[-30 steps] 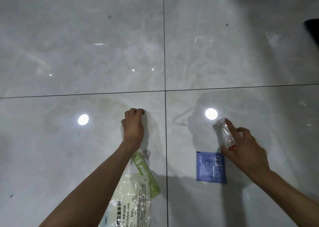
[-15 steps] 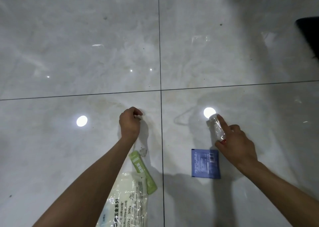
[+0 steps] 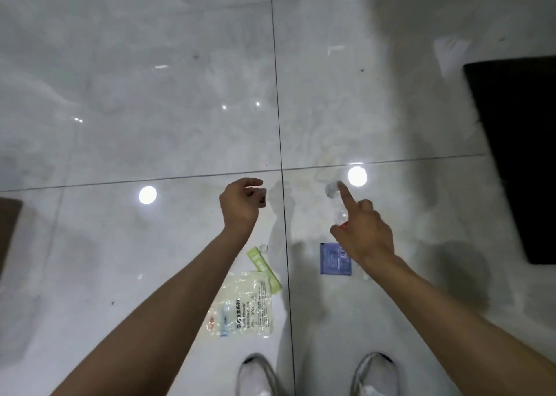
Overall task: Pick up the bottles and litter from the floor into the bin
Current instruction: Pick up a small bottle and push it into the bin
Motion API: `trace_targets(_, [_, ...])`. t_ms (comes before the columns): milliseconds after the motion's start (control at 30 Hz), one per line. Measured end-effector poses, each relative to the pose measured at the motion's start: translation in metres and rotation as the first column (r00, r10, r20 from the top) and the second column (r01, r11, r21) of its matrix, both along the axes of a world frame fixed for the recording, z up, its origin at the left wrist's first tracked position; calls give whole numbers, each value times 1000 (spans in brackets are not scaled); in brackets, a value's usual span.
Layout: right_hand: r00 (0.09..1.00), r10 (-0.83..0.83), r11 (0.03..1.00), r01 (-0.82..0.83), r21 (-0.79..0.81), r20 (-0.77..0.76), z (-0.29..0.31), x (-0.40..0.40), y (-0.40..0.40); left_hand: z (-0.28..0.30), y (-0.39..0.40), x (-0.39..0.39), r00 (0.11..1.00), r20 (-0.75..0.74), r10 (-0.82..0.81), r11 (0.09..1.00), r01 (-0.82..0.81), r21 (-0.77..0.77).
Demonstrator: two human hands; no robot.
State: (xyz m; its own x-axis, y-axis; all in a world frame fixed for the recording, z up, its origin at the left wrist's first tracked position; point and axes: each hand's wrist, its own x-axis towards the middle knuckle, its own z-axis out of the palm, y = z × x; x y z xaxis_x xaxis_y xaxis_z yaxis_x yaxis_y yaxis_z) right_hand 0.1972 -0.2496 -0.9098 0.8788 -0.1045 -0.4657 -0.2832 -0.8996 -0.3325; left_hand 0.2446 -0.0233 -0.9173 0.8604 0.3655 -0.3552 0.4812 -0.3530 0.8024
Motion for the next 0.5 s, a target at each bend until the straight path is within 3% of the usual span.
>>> trace_targets(67, [1000,-8,999,8,33,22,54,1,8,62,-1,6,992,-54,112,975,-120,-185])
trace_targets(100, [999,-14,999,12,42,31,82,4,13,93,0,9,993,-57,105,973,-115,-201])
trace_targets(500, [994,-29,988,12,154,108,458,72,93,481,73,54,992,101,-70,997,65,48])
